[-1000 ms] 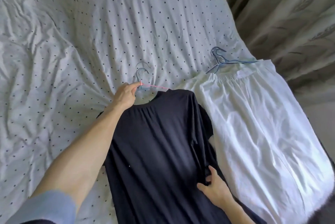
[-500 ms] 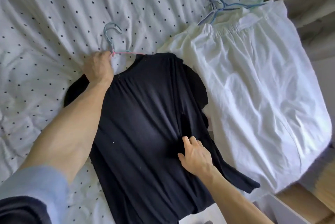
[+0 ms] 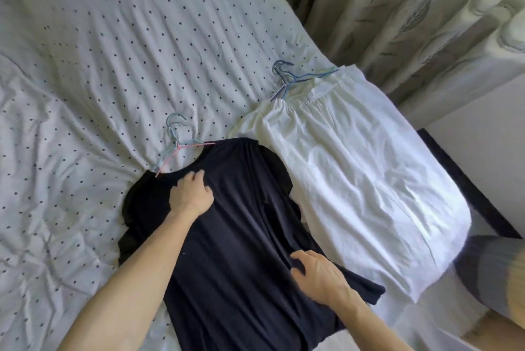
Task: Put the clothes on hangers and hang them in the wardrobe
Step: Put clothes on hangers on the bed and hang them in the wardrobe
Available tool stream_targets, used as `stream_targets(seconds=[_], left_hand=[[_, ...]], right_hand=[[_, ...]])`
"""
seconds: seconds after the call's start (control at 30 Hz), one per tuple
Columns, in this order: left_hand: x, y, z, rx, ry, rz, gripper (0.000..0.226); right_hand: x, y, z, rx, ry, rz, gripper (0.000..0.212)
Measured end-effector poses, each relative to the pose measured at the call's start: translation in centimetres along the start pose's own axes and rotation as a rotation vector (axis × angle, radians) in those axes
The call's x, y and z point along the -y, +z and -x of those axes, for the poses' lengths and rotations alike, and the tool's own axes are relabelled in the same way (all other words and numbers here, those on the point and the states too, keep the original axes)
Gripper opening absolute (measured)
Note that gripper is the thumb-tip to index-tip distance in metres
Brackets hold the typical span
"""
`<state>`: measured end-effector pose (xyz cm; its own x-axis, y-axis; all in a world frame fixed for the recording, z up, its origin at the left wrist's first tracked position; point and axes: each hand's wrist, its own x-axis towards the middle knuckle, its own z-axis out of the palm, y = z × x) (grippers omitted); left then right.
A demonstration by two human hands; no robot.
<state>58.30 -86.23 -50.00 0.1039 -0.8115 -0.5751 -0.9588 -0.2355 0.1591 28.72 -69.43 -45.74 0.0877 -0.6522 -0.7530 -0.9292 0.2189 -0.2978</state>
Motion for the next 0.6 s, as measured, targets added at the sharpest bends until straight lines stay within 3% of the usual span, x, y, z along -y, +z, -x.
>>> stream_targets(seconds=[0.23, 0.4, 0.6], left_hand=[[-11.9, 1.9, 16.6, 0.142, 0.375, -0.034, 0.053], [-23.0, 2.4, 27.0, 0.076, 0.719, -0.192, 0.054], [-37.5, 3.4, 39.7, -0.021, 1.13, -0.361, 0.052]], right_hand=[[-5.6, -6.4, 12.1, -0.26, 0.017, -0.111, 0.035], [-13.1, -7.7, 23.4, -0.537, 0.069, -0.181, 0.033], [-23.8, -3.2, 40.8, -0.92, 0.349, -0.316, 0.034]])
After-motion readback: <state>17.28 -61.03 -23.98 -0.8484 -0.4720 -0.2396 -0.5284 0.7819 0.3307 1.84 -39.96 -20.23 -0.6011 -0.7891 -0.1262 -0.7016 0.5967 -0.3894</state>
